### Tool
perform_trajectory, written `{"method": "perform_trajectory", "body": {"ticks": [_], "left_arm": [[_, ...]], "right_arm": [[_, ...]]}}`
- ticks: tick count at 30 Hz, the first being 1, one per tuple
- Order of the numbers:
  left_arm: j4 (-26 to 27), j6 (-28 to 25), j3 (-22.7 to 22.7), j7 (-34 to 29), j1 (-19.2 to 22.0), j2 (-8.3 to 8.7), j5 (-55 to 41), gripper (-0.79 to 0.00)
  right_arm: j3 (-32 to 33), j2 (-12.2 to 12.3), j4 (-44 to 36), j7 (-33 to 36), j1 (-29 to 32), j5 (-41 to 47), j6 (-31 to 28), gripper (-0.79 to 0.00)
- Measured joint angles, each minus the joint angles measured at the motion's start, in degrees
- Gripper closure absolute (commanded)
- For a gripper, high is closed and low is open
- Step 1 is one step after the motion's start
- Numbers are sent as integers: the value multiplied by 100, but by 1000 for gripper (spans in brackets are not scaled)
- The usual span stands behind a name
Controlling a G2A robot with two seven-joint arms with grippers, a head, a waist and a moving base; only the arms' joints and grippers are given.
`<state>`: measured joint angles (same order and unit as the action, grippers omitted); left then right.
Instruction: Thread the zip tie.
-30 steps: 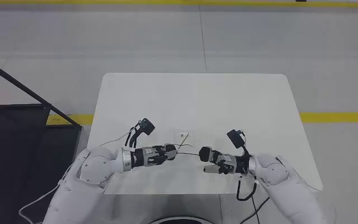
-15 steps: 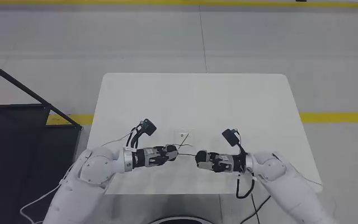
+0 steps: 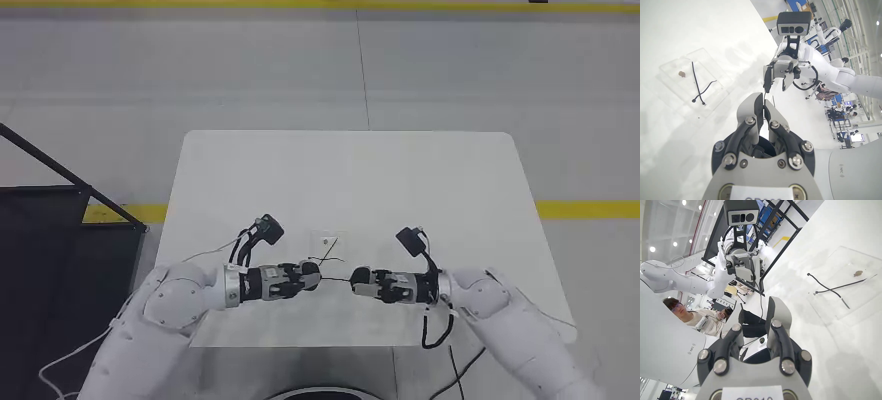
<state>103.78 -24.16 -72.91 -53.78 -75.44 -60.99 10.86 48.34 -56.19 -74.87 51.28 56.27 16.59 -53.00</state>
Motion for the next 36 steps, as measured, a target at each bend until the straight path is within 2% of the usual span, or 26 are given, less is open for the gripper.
{"method": "perform_trajectory", "body": {"ticks": [5, 7, 13, 25, 29, 32, 36], "left_arm": [[-15, -22, 28, 10, 4, 19, -10, 0], [-21, -23, 37, 13, 8, 25, -13, 0], [-36, -34, 68, 29, 23, 44, -38, 0], [-43, -65, 113, 42, 38, 85, -95, 0], [-47, -73, 128, 46, 43, 99, -113, 0], [-49, -78, 139, 58, 45, 109, -116, 0], [-55, -84, 153, 61, 51, 121, -138, 0]], "right_arm": [[-32, -4, 16, -1, -21, 17, -2, -262], [-41, -4, 21, -4, -28, 18, -5, -215], [-70, -4, 34, 10, -50, 25, 10, -154], [-137, -20, 38, 70, -102, 22, 71, -160], [-150, -29, 59, 82, -116, 32, 82, -114], [-158, -34, 70, 90, -124, 43, 90, 0], [-170, -38, 77, 91, -134, 49, 91, 0]]}}
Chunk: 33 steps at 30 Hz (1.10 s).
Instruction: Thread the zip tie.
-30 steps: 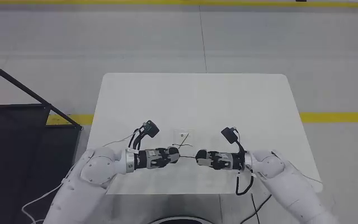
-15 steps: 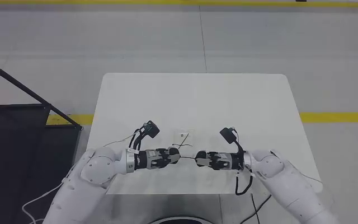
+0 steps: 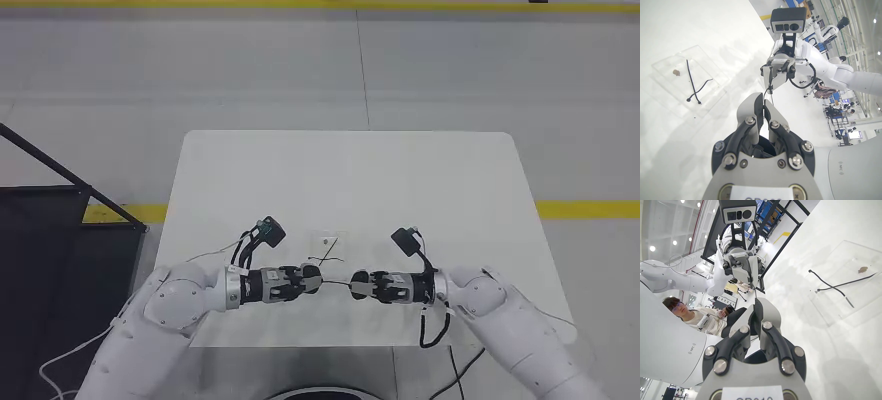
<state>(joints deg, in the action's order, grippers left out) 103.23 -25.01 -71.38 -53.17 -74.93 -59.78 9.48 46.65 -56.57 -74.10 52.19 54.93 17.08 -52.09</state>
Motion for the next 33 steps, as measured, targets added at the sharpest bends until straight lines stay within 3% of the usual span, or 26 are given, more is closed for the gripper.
{"method": "perform_trajectory", "body": {"ticks": [4, 5, 6, 7, 8, 17, 28, 33], "left_arm": [[-1, 2, 11, 9, 5, 12, -6, 0], [-2, 3, 14, 19, 5, 15, -12, -52], [-3, 5, 16, 32, 4, 17, -21, -286], [-7, 10, 16, 52, 2, 19, -39, -699], [-16, 31, 12, 93, -1, 20, -82, -785], [-211, -34, -57, 964, -136, -19, -729, -785], [-395, -530, 310, 2379, -374, -153, -695, -785], [-413, -468, 366, 2389, -369, -159, -535, -785]], "right_arm": [[-16, -2, 3, 0, -9, -2, 0, 0], [-19, -2, 7, -1, -13, 0, -1, 0], [-22, -3, 10, -3, -15, 1, -3, 0], [-25, -3, 12, -4, -17, 1, -5, 0], [-27, -3, 15, -9, -19, 1, -9, 0], [111, -21, 131, -432, 120, 249, -149, 0], [213, -109, 200, -1059, 319, 603, -475, 0], [215, -111, 199, -1061, 322, 613, -482, 0]]}}
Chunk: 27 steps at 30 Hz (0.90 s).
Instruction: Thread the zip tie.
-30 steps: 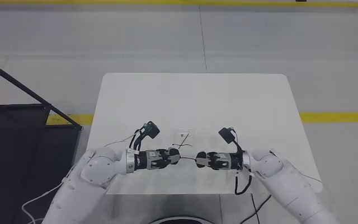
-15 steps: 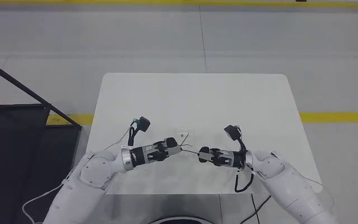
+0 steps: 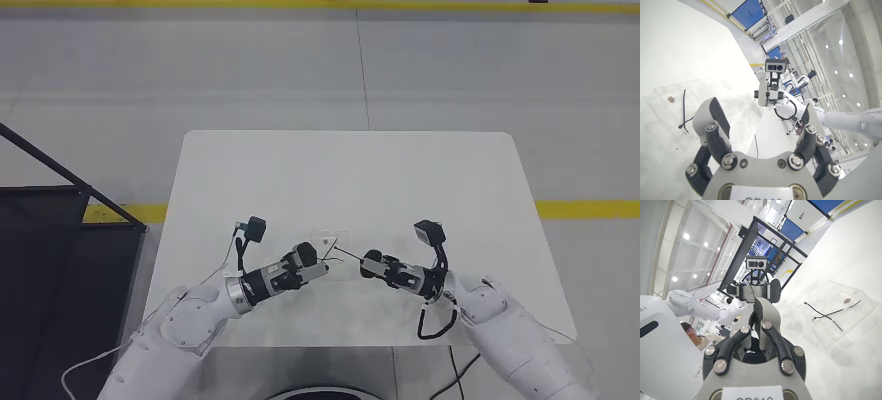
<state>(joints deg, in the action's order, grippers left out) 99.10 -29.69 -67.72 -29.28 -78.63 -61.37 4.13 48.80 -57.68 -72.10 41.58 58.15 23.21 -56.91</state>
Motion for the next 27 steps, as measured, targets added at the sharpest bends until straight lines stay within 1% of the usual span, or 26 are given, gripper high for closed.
{"method": "perform_trajectory", "body": {"ticks": [8, 10, 13, 15, 20, 24, 25, 27], "left_arm": [[1, -3, -2, 1, 0, 0, -7, -785], [5, 12, -6, 42, -10, -3, 14, -785], [2, 59, 64, 433, -71, -36, 332, -785], [-4, 67, 183, 844, -99, -80, 628, -785], [-123, -110, 583, 1871, -50, -216, 1357, -785], [-294, -229, 826, 2649, 1, -323, 1713, -785], [-331, -243, 876, 2799, 10, -347, 1753, -723], [-416, -230, 974, 3080, 42, -396, 1867, -631]], "right_arm": [[0, 0, -2, 0, 1, -1, 3, 0], [9, -8, -64, -83, 29, -34, 103, 0], [35, -33, -164, -309, 75, -183, 386, 0], [35, -60, -211, -448, 91, -256, 548, 0], [58, -101, -255, -547, 103, -293, 759, 0], [83, -121, -291, -528, 137, -288, 815, 0], [87, -124, -297, -501, 144, -274, 818, 0], [98, -132, -295, -436, 154, -242, 815, 0]]}}
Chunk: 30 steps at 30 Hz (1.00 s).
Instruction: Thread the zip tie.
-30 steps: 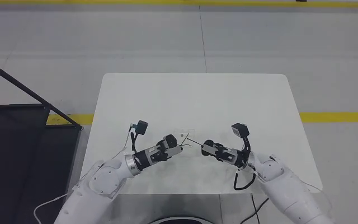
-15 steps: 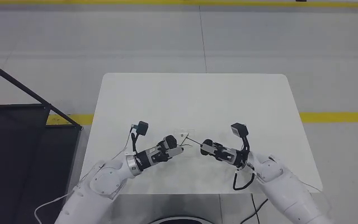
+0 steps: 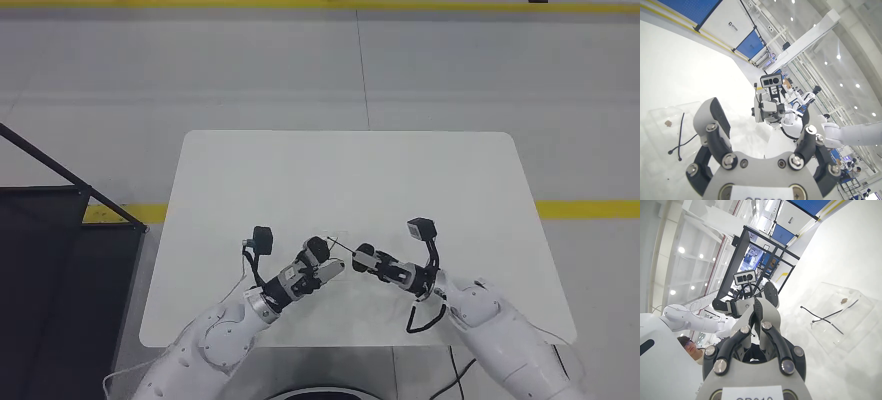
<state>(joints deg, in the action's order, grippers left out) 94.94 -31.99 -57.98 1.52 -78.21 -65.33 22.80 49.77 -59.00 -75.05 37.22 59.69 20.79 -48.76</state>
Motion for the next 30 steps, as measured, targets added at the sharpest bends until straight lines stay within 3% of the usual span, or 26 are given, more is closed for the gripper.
{"method": "perform_trajectory", "body": {"ticks": [4, 8, 10, 30], "left_arm": [[-106, 78, 143, 382, 43, -79, 198, -446], [-215, 141, 267, 573, 97, -150, 294, -345], [-257, 156, 315, 611, 126, -178, 313, -256], [-386, 263, 390, 859, 152, -364, 483, -102]], "right_arm": [[23, -17, 21, 101, 4, 45, 2, 0], [57, -32, 47, 181, 19, 74, -33, 0], [74, -38, 55, 208, 29, 92, -49, 0], [219, -108, 103, 387, 104, 86, -46, 0]]}}
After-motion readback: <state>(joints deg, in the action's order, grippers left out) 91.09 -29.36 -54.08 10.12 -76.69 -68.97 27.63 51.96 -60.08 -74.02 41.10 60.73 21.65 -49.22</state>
